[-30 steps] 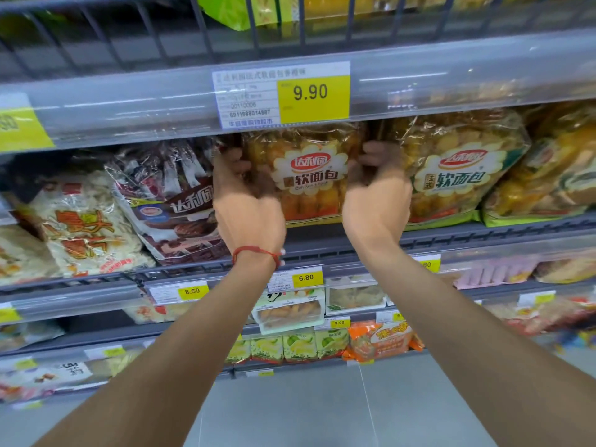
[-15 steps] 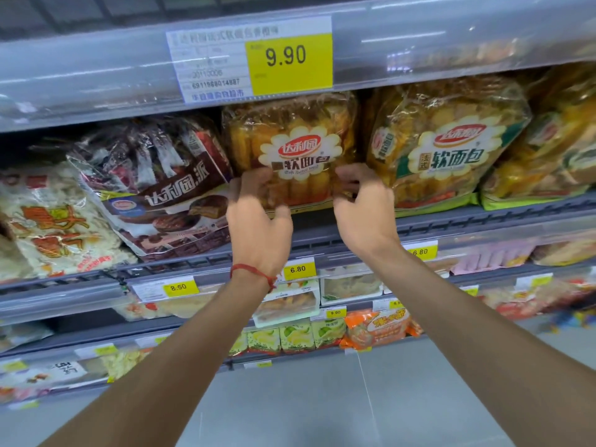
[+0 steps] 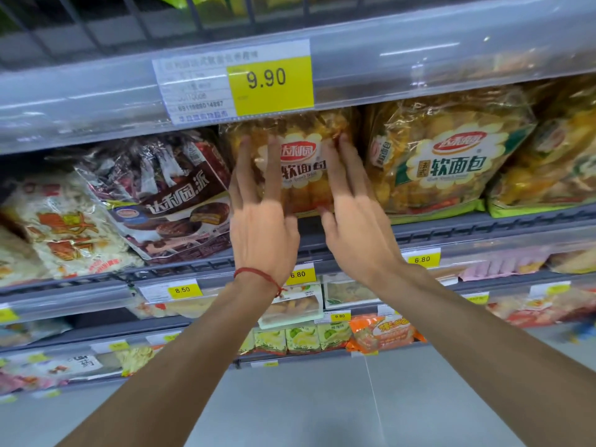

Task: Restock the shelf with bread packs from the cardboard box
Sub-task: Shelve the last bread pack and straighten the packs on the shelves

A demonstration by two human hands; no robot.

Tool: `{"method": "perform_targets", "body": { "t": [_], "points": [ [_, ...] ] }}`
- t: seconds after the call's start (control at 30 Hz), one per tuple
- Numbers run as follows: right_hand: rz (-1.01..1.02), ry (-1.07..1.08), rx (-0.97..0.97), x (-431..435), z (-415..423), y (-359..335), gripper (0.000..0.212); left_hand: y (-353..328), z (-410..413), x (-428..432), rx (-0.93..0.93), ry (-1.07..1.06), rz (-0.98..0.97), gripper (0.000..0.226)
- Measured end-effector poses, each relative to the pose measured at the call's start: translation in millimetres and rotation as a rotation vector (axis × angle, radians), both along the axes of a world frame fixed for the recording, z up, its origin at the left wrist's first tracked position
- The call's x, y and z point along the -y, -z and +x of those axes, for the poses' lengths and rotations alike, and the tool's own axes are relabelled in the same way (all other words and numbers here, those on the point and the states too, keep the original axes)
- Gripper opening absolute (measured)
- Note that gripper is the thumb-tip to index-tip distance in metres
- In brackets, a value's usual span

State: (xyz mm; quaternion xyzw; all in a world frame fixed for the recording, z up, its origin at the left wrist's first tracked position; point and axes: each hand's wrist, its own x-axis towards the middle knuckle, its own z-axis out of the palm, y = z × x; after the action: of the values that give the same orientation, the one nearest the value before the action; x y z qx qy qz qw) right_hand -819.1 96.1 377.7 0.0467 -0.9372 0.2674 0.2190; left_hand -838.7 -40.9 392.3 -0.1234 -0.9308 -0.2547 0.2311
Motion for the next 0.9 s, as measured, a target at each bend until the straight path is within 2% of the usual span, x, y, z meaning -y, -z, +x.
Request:
{"method": "perform_targets", "body": {
  "t": [0.07,0.17,0.33,0.4,0.5,0.67,0.77,0.9],
  "points": [
    [0.094,0.007,-0.026,0,-7,12,0.096,10,-6,4,-0.025,-0.009,-0.12,0.1],
    [0.153,0.054,-0.088,1,-19,26,0.092,27,-17,4,-0.086,-0.011,-0.195,0.094],
    [0.143,0.139,-0.114,10,-39,38,0.088,43,-33,4,-0.153,0.054,-0.181,0.072],
    [0.161,0.158,-0.116,11,-44,39,0.087,44,-39,5,-0.148,0.077,-0.189,0.07],
    [0.187,0.178,-0.113,12,-47,39,0.087,43,-43,6,-0.13,0.089,-0.184,0.072],
    [0.172,0.192,-0.124,16,-45,40,0.098,35,-40,1,-0.072,0.068,-0.147,0.079],
    [0.15,0.144,-0.118,19,-37,36,0.095,33,-38,3,-0.045,0.077,-0.129,0.085],
    [-0.013,0.132,-0.103,22,-18,23,0.091,31,-24,8,-0.028,0.164,-0.031,0.1]
  ]
}}
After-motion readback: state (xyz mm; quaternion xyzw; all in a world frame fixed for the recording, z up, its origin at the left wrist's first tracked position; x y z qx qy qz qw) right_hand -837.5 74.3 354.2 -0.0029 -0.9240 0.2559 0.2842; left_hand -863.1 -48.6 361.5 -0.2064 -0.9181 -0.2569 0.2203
